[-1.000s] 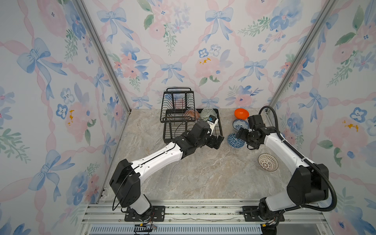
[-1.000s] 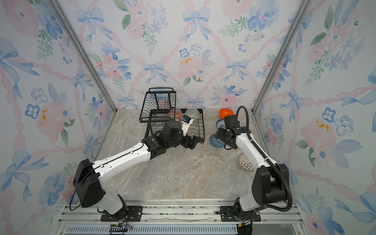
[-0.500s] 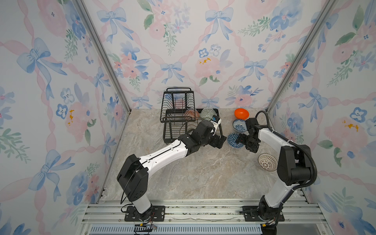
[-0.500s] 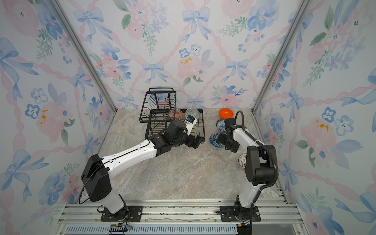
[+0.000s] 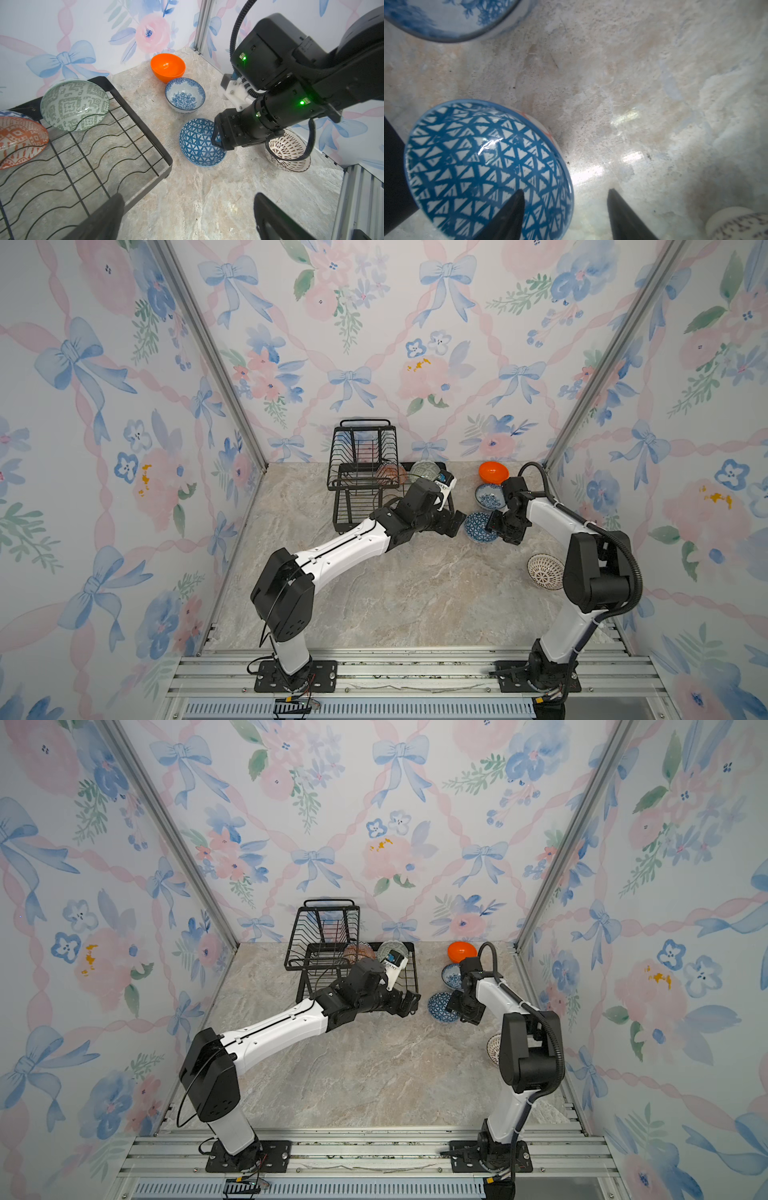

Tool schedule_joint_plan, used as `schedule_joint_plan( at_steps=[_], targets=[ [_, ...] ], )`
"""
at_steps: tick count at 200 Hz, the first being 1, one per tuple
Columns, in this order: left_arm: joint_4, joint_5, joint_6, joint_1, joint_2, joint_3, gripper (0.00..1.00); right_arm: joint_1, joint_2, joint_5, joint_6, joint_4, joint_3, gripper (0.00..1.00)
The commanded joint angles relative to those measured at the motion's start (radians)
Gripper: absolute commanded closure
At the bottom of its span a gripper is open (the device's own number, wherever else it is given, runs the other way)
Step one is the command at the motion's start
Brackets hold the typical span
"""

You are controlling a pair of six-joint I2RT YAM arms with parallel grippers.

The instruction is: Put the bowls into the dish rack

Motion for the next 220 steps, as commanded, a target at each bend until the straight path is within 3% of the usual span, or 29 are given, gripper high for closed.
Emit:
schedule_joint_plan(
  at_steps=[1, 38, 157, 220],
  targets=[
    [-0.011, 0.027, 0.025, 0.015, 0.022, 0.033, 0.02, -0.009, 0.034, 0.011, -0.019, -0.024, 0.033, 0.45],
    [-0.011, 0.055, 0.031, 0.037, 0.024, 0.038, 0.02, -0.014, 0.047, -0.004, -0.017, -0.009, 0.037, 0.51],
    [-0.011, 0.067, -0.004, 0.045, -0.061, -0.072, 0.02, -0.016, 0.021, -0.03, -0.052, -0.021, 0.047, 0.97],
    [-0.015, 0.064, -0.157, 0.011, -0.093, -0.074, 0.02, -0.013, -0.049, -0.079, -0.075, -0.023, 0.046, 1.0]
  ],
)
